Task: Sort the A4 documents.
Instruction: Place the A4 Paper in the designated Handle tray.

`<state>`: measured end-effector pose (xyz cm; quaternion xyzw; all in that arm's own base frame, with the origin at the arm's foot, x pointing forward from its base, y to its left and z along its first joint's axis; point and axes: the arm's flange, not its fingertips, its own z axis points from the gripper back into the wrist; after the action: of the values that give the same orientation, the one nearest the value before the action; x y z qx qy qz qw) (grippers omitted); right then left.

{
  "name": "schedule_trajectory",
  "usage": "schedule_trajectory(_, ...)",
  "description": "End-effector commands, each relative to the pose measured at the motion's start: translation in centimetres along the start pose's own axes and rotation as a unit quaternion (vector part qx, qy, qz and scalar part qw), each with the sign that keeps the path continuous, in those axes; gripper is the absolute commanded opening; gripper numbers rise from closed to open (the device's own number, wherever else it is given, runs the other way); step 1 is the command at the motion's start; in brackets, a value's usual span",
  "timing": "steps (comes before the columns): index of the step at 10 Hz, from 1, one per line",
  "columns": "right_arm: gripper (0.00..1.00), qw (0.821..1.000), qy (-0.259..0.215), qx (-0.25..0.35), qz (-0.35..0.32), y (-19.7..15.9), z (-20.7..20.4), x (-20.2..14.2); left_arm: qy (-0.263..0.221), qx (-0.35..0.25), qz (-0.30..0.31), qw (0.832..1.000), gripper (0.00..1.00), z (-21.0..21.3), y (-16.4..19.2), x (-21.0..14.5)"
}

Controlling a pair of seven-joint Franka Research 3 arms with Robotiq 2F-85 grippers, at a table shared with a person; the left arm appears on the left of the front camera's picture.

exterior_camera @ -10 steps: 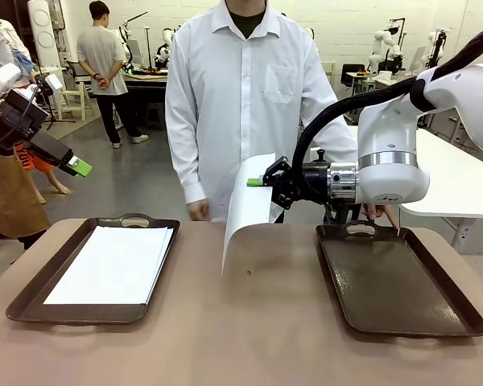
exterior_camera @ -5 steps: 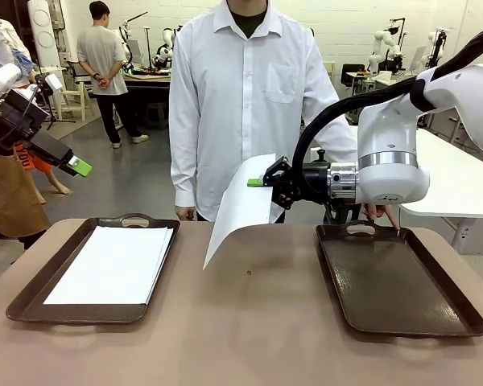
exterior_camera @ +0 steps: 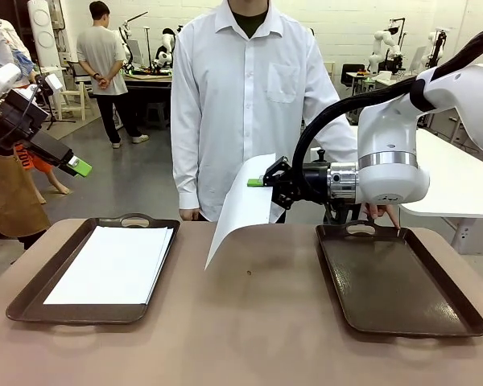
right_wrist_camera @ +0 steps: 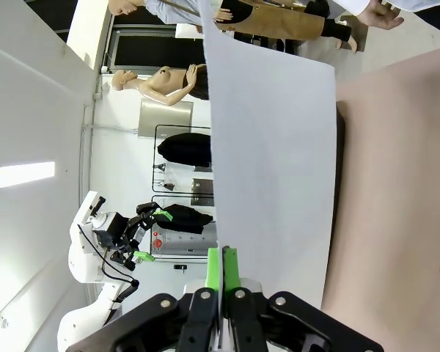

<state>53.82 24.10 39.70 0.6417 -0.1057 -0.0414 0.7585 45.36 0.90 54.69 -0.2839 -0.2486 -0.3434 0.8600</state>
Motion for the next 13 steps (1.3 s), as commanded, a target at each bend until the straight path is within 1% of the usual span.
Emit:
schedule_trajectory(1,0.01,0.999,0.02,0.001,0.026,1.5,2.7,-0.5,0.0,-0.001,-0.007,1.0,0.99,0.1,0.1,-0.1)
schedule_trajectory(2,0.01,0.999,0.033,0.01,0.042,2.4,5.4,-0.9,0.0,-0.001,-0.007,1.0,0.99,0.1,0.1,-0.1)
schedule_trajectory(4,0.01,0.998,0.029,0.031,0.044,2.7,11.0,-1.9,0.0,-0.001,-0.007,1.0,0.99,0.1,0.1,-0.1)
schedule_trajectory(5,0.01,0.997,0.036,0.049,0.041,2.8,13.5,-2.3,0.0,-0.001,-0.007,1.0,0.99,0.1,0.1,-0.1)
schedule_trajectory(6,0.01,0.996,0.059,0.051,0.039,2.5,15.8,-2.6,0.0,-0.001,-0.007,1.0,0.99,0.1,0.1,-0.1)
schedule_trajectory(8,0.01,0.995,0.088,0.038,0.011,1.5,20.4,-2.8,0.0,-0.001,-0.007,1.0,0.99,0.1,0.1,-0.1)
schedule_trajectory(9,0.01,0.995,0.095,0.03,0.0,0.8,22.5,-2.7,0.0,-0.001,-0.007,1.0,0.99,0.1,0.1,-0.1)
schedule_trajectory(10,0.01,0.995,0.103,0.018,0.003,0.1,24.2,-2.7,0.0,-0.001,-0.007,1.0,0.99,0.1,0.1,-0.1)
schedule_trajectory(11,0.01,0.994,0.109,-0.002,0.013,-0.6,25.5,-2.6,0.0,-0.001,-0.007,1.0,0.99,0.1,0.1,-0.1)
schedule_trajectory(12,0.01,0.994,0.108,-0.006,0.032,-1.6,26.3,-2.5,0.0,-0.001,-0.007,1.0,0.99,0.1,0.1,-0.1)
schedule_trajectory(13,0.01,0.994,0.106,-0.017,0.03,-2.5,26.6,-2.2,0.0,-0.001,-0.007,1.0,0.99,0.1,0.1,-0.1)
